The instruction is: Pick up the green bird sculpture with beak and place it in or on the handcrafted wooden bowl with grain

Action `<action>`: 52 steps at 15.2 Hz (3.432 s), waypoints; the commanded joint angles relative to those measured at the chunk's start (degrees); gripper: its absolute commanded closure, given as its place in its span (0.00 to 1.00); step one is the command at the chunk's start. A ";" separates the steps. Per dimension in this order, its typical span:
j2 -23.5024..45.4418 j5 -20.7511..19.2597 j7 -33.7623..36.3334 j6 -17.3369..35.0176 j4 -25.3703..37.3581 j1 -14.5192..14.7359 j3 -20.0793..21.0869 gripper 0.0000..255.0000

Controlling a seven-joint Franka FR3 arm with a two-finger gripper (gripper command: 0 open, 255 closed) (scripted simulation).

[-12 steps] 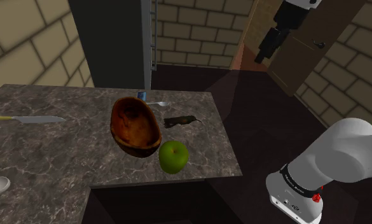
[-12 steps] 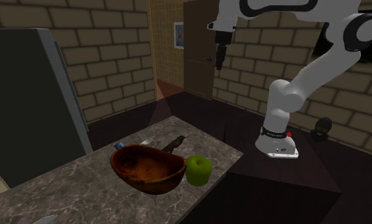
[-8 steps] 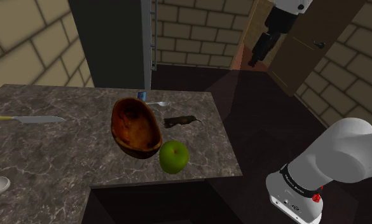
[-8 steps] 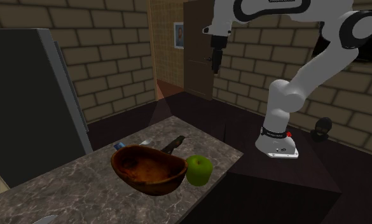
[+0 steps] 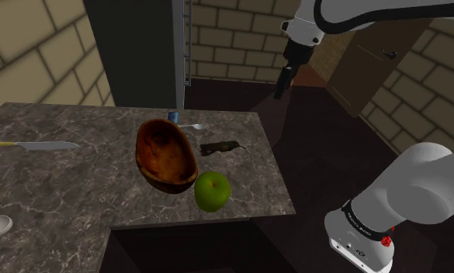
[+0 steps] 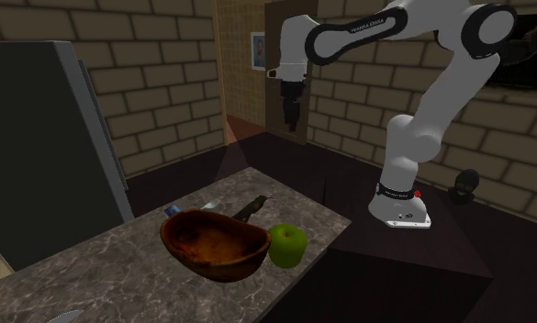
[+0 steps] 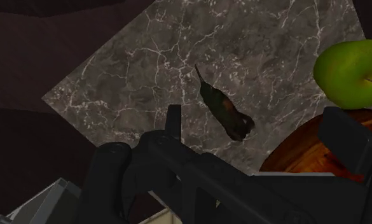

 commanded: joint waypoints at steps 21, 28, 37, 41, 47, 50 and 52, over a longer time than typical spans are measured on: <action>45.48 -9.05 -13.30 19.98 15.89 6.24 4.55 0.00; 52.13 -11.09 -13.87 23.50 17.96 7.18 4.49 0.00; 53.85 -11.51 -13.60 25.81 17.35 7.22 4.22 0.00; 53.85 -11.51 -13.60 25.80 17.36 7.22 4.22 1.00; 53.85 -11.51 -13.60 25.80 17.36 7.22 4.22 1.00; 53.22 -11.39 -13.70 25.25 17.29 7.17 4.29 1.00; 51.99 -11.16 -13.91 24.12 17.21 7.08 4.43 1.00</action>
